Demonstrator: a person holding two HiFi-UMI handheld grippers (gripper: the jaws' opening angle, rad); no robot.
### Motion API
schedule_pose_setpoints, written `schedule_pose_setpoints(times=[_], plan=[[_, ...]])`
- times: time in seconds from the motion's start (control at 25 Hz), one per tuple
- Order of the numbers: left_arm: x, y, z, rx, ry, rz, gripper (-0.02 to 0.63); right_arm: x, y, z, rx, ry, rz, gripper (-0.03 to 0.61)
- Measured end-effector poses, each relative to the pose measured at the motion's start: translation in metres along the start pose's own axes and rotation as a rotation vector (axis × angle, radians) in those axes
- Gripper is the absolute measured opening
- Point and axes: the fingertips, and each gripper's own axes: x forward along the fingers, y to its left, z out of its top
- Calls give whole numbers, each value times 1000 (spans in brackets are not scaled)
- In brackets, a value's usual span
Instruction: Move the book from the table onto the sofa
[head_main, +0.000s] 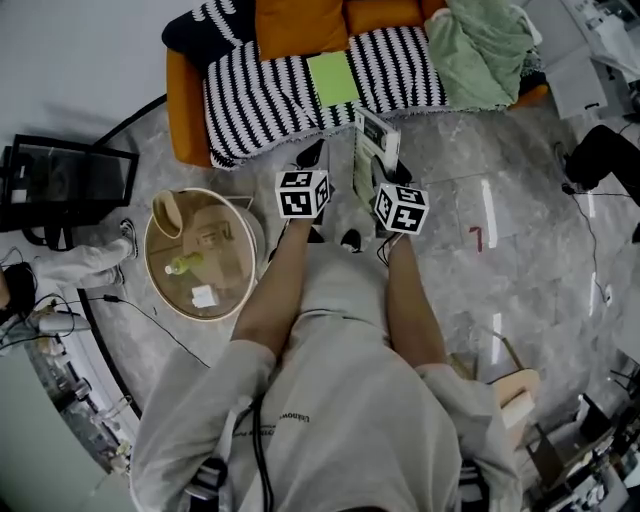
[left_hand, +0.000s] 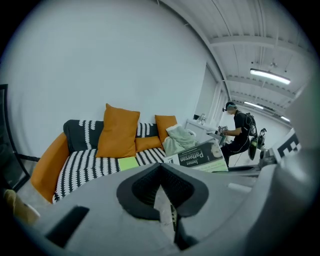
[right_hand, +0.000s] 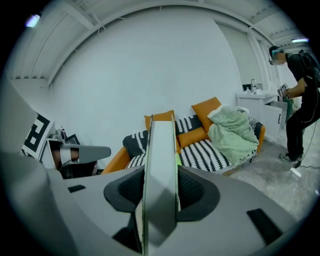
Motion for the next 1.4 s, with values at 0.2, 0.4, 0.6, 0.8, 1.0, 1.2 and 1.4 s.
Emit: schedule_pose_setpoints(times=[0.2,0.4,0.6,0.8,1.0,1.2,1.4], plan=[[-2,-5,-5,16,10,-8,8,-7,-10,-3,35,-14,-23,169],[-1,0,-16,21,34,1,8,-6,-24,-8,57,-8,-49,167],[15,11,-9,-5,39,7,8,5,-29,-6,43,11,-53,168],[48,7,13,0,31,-16,8,26,-51,15,70,4,-87,167],[79,27,23,-3,60,-4,8,60,-50,30,52,17,-74,168],[113,33,44,28,74,-18,8,87,-65,46,50,41,-99,169],[142,46,65,52,91,-30,8,115,-67,66,41,56,-109,168]])
